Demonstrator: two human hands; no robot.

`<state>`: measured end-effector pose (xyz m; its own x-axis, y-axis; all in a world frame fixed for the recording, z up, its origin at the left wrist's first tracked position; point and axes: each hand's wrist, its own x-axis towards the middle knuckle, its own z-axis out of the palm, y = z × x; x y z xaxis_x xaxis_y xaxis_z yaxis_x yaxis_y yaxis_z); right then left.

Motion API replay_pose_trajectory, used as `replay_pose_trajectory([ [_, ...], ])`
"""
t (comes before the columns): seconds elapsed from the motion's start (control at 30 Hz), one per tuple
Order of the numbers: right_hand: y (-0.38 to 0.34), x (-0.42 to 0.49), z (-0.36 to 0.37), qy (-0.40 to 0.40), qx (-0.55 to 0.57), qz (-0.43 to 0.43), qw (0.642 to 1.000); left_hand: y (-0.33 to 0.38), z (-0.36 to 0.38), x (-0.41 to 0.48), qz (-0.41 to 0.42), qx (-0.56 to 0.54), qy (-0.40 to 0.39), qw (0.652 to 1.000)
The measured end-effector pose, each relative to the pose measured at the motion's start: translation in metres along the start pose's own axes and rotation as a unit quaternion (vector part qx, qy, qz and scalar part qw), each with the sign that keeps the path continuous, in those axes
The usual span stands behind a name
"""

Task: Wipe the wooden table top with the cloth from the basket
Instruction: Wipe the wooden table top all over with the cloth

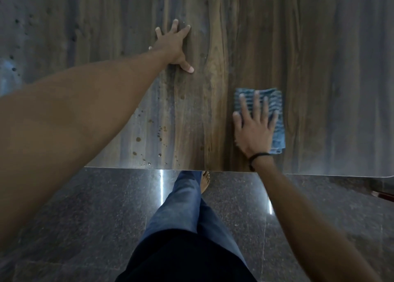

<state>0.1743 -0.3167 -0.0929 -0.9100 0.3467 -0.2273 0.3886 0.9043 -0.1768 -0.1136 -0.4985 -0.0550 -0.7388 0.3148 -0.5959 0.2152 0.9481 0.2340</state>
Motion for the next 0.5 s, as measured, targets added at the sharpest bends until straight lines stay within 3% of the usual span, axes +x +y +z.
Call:
replay_pose_trajectory([
  [0.1,-0.018,-0.044,0.011,-0.057,-0.062,-0.232,0.969,0.0,0.002,0.0,-0.001,0.002,0.0,1.0],
  [0.17,-0.003,-0.035,0.003,-0.086,-0.079,-0.313,0.942,0.002,0.001,-0.003,-0.001,0.001,-0.005,1.0],
  [0.23,0.003,0.001,-0.005,-0.068,-0.053,-0.238,0.967,0.003,0.0,-0.004,0.002,-0.002,-0.005,1.0],
  [0.3,-0.005,0.035,-0.011,-0.015,0.002,-0.075,0.997,0.002,-0.002,-0.006,0.001,-0.003,-0.008,1.0],
  [0.37,-0.029,0.04,-0.009,0.01,0.03,0.007,0.999,0.002,-0.002,-0.005,-0.003,-0.002,-0.007,1.0],
  [0.4,-0.04,0.03,-0.003,0.006,0.018,-0.017,1.0,0.002,-0.002,-0.006,-0.002,-0.001,-0.01,1.0],
  [0.5,-0.04,-0.014,0.008,-0.047,-0.05,-0.221,0.973,0.002,-0.001,-0.005,0.005,-0.004,-0.016,1.0],
])
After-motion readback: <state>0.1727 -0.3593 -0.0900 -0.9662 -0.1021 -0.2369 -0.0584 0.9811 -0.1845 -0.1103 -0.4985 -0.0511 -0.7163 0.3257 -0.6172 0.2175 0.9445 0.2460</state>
